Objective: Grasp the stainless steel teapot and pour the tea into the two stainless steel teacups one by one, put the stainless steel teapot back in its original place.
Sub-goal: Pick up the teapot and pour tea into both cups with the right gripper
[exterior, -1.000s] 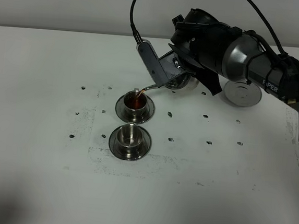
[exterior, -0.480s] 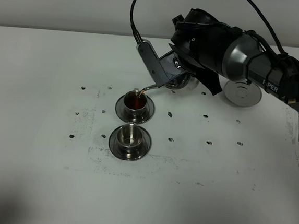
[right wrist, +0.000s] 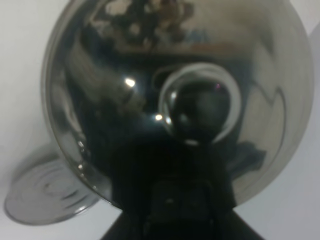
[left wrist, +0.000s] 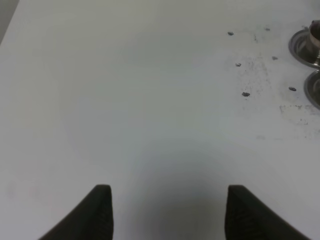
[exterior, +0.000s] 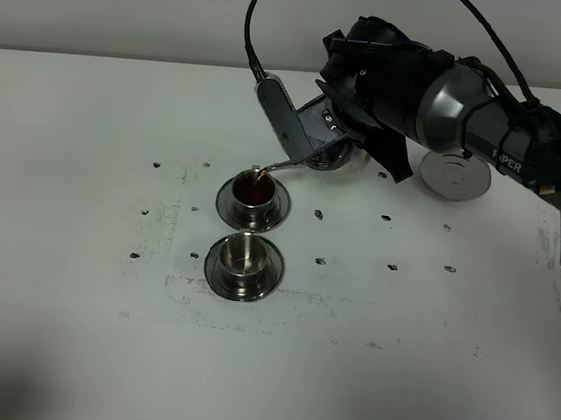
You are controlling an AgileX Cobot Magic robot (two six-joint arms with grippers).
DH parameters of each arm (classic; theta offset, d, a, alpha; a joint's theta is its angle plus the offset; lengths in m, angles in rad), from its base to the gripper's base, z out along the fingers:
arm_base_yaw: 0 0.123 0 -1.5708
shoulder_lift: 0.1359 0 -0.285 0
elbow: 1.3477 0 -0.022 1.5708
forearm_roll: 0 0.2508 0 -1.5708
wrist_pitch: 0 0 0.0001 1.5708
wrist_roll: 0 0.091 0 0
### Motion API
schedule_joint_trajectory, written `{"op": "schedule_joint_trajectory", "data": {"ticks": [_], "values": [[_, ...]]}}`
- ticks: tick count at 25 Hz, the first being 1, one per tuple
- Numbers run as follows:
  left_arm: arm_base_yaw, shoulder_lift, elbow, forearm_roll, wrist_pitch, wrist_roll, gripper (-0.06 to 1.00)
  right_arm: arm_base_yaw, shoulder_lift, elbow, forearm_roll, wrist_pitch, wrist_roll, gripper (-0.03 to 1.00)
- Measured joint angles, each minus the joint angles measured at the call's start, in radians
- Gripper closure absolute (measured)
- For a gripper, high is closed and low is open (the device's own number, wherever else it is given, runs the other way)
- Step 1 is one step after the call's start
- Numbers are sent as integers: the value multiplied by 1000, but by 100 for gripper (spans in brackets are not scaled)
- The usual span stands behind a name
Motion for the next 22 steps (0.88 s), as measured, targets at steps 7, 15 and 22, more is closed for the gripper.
{"op": "schedule_joint_trajectory", "data": {"ticks": [7,15,22], "values": [[0,0,0,0,0,0,46,0,0,0,16,1,7,77],[0,0,0,0,0,0,46,-2,0,0,43,15,28,77],[0,0,0,0,0,0,46,-35,0,-1,146,40,62,77]]}}
